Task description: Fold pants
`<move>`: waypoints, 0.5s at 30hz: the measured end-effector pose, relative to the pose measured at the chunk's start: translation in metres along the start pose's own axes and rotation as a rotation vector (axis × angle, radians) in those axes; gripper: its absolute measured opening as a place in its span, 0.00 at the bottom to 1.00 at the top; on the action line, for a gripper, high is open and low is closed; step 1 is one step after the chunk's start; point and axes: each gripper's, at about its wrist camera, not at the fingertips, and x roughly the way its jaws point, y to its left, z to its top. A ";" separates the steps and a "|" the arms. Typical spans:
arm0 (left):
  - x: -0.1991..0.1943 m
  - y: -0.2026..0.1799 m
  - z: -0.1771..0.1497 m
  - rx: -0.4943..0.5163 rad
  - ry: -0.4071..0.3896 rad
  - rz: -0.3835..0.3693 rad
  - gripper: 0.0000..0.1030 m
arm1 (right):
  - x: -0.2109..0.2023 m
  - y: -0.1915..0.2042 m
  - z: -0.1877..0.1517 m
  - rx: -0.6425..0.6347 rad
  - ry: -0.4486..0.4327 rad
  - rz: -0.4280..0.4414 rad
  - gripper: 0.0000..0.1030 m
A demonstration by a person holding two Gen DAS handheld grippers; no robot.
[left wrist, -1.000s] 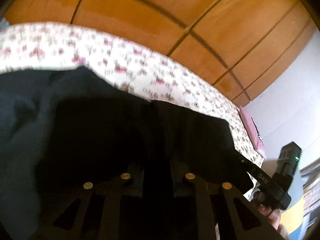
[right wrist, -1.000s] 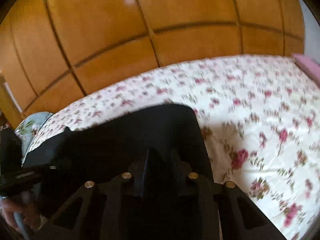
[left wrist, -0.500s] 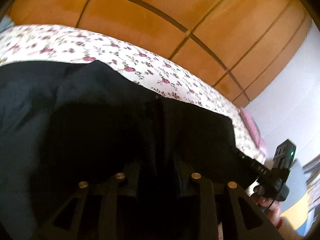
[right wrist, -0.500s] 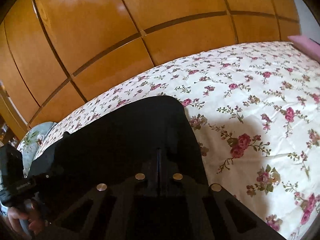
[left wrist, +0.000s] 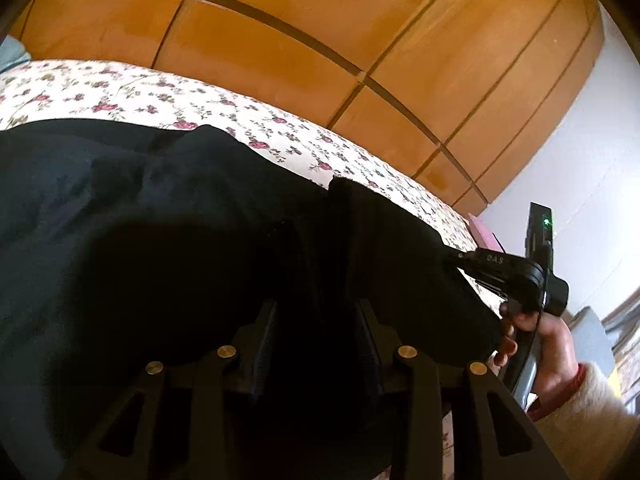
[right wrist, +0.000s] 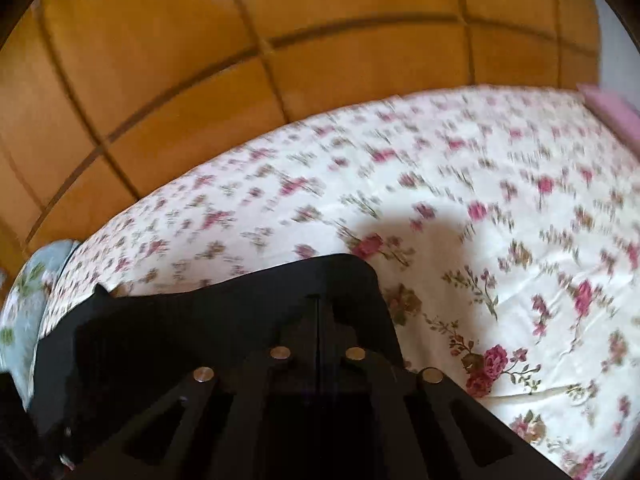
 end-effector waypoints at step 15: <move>-0.058 0.020 -0.011 -0.136 -0.119 0.060 0.40 | -0.055 0.069 -0.072 -0.095 -0.126 0.119 0.12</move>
